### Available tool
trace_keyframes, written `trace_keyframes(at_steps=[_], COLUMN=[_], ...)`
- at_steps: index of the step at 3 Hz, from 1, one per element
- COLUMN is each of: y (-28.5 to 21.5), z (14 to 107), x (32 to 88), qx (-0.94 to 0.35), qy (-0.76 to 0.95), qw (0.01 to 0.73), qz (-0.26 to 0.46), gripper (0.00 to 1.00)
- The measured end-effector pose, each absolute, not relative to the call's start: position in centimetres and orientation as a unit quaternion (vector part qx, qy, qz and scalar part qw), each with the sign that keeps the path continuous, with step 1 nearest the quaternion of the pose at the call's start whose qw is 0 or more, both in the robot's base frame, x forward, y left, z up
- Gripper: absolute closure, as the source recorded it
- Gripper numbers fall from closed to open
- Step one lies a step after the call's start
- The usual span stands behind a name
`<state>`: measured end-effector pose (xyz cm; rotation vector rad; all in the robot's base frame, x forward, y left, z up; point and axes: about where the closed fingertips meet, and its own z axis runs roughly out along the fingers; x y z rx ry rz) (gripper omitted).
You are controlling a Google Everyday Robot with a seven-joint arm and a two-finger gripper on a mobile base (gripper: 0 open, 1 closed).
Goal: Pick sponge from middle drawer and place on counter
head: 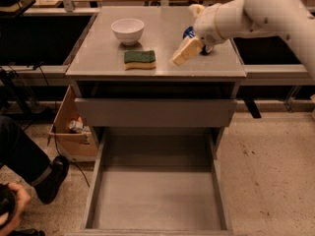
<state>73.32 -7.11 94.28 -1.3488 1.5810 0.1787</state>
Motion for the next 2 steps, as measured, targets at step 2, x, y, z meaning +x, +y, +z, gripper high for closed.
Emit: trace_keyframes(at_steps=[2], y=[-12.73], z=[94.94], x=[73.27], qx=[-0.535], qy=[0.679], qw=[0.501], qz=[0.046], gripper=[0.0])
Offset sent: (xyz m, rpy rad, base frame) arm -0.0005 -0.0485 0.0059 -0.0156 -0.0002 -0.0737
